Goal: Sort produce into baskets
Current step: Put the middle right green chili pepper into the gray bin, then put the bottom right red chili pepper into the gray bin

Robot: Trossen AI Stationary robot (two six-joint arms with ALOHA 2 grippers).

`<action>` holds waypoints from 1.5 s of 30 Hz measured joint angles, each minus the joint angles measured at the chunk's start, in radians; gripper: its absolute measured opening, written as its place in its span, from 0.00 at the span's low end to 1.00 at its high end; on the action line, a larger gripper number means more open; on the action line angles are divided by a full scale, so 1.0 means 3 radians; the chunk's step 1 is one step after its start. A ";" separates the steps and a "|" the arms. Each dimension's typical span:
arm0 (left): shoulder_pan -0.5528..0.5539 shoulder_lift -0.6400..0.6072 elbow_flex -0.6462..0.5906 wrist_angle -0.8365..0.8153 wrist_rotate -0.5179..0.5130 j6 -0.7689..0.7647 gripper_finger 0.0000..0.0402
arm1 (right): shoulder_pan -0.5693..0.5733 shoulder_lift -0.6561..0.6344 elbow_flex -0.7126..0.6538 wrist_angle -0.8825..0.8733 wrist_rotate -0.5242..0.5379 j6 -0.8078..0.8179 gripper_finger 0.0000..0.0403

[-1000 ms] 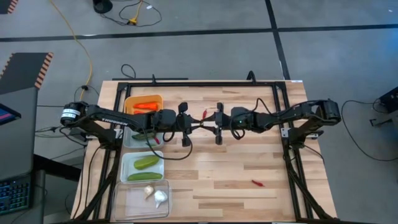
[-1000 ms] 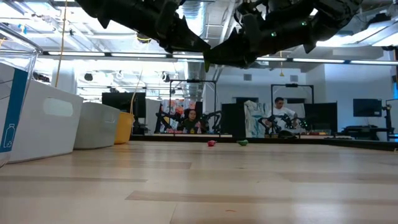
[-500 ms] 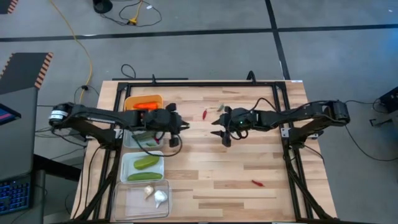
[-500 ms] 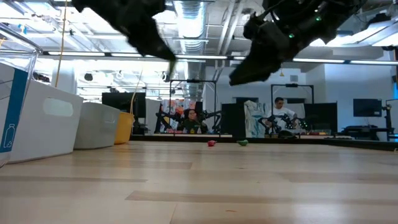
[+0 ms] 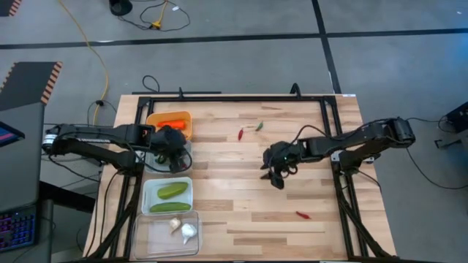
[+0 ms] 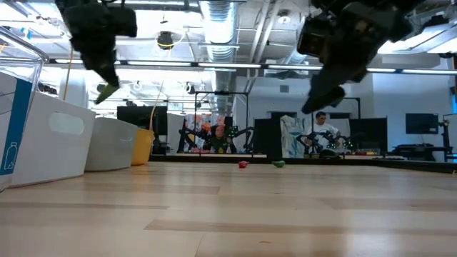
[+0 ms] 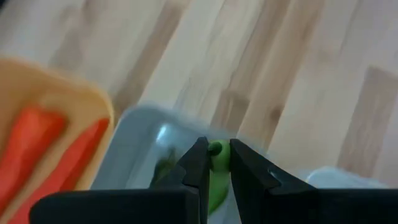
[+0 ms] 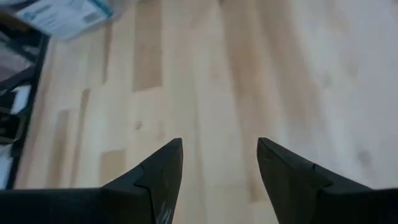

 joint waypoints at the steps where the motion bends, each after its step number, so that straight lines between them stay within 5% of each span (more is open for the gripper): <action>1: 0.0000 0.0001 0.0000 -0.0090 -0.0001 -0.0041 0.10 | 0.0060 0.0001 0.0000 -0.0030 -0.0004 0.0064 0.58; 20: 0.0000 0.0368 -0.0003 -0.0403 -0.0002 0.0084 0.39 | 0.0980 0.0001 0.0000 -0.0288 -0.0019 0.1074 0.58; 33: 0.0000 0.0425 -0.0001 -0.0310 -0.0002 0.0067 0.39 | 0.1485 0.0001 0.0000 -0.1066 -0.0251 0.2416 0.58; 45: 0.0000 0.0425 -0.0001 -0.0256 -0.0002 0.0061 0.39 | 0.1975 0.0004 0.0000 -0.1185 0.0006 0.2524 0.58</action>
